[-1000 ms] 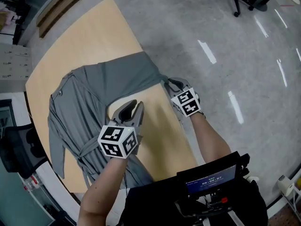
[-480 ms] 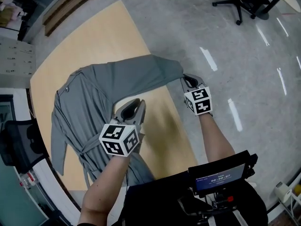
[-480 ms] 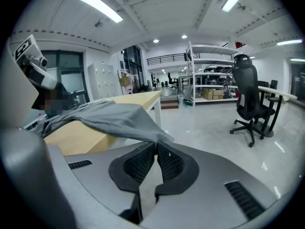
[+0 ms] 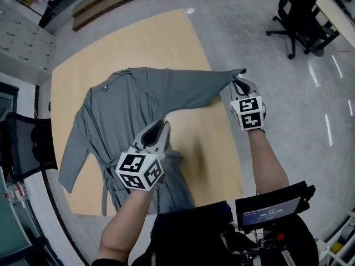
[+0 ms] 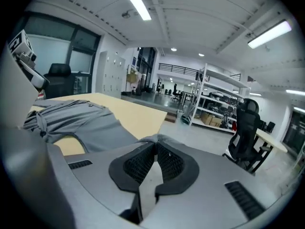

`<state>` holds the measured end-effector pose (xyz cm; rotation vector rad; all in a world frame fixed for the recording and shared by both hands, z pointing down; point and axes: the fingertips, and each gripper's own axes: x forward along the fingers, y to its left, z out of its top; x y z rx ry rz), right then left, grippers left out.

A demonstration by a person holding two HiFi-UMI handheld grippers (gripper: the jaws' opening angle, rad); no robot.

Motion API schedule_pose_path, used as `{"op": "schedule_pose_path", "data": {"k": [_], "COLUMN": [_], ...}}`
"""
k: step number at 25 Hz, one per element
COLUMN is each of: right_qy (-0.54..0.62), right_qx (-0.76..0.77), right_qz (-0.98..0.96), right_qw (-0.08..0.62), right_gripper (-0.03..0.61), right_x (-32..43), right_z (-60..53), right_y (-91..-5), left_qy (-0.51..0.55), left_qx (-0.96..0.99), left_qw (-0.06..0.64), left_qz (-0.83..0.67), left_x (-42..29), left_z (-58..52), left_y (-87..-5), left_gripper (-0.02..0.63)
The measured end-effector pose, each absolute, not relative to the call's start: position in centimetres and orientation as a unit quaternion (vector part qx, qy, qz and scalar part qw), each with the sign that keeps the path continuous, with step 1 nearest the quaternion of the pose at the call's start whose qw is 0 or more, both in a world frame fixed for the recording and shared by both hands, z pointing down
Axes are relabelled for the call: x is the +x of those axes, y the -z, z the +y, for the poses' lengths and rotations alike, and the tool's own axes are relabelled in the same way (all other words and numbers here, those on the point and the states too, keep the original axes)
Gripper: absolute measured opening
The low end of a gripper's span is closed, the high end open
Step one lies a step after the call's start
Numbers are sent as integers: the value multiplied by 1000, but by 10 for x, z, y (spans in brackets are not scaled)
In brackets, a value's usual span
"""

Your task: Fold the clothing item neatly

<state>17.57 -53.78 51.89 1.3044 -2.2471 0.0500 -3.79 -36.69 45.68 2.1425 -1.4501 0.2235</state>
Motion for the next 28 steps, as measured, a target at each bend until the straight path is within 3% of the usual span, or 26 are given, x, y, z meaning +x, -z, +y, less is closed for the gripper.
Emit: {"op": "schedule_pose_path", "data": {"k": [9, 14, 28], "right_qy": [57, 75, 154], "right_qx": [416, 354, 194], "right_qz": [-845, -859, -900], "right_qw": [331, 362, 359], "right_gripper": [26, 26, 26], "right_x": [59, -53, -349], "right_z": [-553, -546, -390], "right_y": [-466, -475, -495], "left_qy": [-21, 1, 38], "left_qx": [751, 709, 621], "left_qw": [253, 261, 287], "left_qz": [-610, -655, -728], "left_x": [-148, -222, -387], "left_z": [-304, -254, -136], "left_y": [-427, -428, -455], "left_gripper": [63, 63, 63]}}
